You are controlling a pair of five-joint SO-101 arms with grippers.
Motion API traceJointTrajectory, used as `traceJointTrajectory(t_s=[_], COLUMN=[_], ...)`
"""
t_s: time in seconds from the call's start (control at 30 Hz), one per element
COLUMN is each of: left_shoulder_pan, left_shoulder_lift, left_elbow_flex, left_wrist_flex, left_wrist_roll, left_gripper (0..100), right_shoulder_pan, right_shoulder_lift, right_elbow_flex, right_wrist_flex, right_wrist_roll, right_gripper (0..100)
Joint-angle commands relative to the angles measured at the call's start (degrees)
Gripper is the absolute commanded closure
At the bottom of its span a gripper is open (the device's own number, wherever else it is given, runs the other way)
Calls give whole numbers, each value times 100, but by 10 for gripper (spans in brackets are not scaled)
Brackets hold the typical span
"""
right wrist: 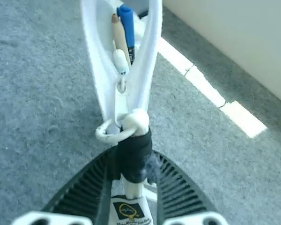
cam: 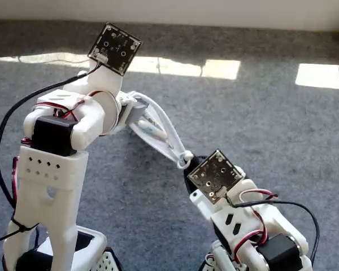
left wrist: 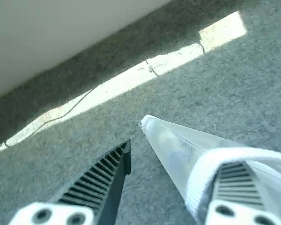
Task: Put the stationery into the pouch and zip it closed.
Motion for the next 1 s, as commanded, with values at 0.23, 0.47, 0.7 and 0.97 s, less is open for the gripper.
traceJointTrajectory(t_s=[0.23, 0.47, 0.7, 0.97], left_shoulder_pan=[1710, 2404, 2571, 2510], left_shoulder_lift=[-84, -145, -145, -145], left_elbow_flex=[-136, -136, -532, -1341], left_wrist_flex=[-484, -484, -246, 633], left_wrist_roll=[-273, -255, -237, -246], left_gripper=[712, 713, 717, 745], right_shoulder_pan=[57, 57, 66, 66], right_shoulder_lift=[-497, -1174, -1095, -1103], right_elbow_flex=[-303, -286, -286, -303], right_wrist_flex=[804, 822, 778, 778], right_wrist_roll=[686, 774, 774, 774], right_gripper=[994, 994, 994, 994])
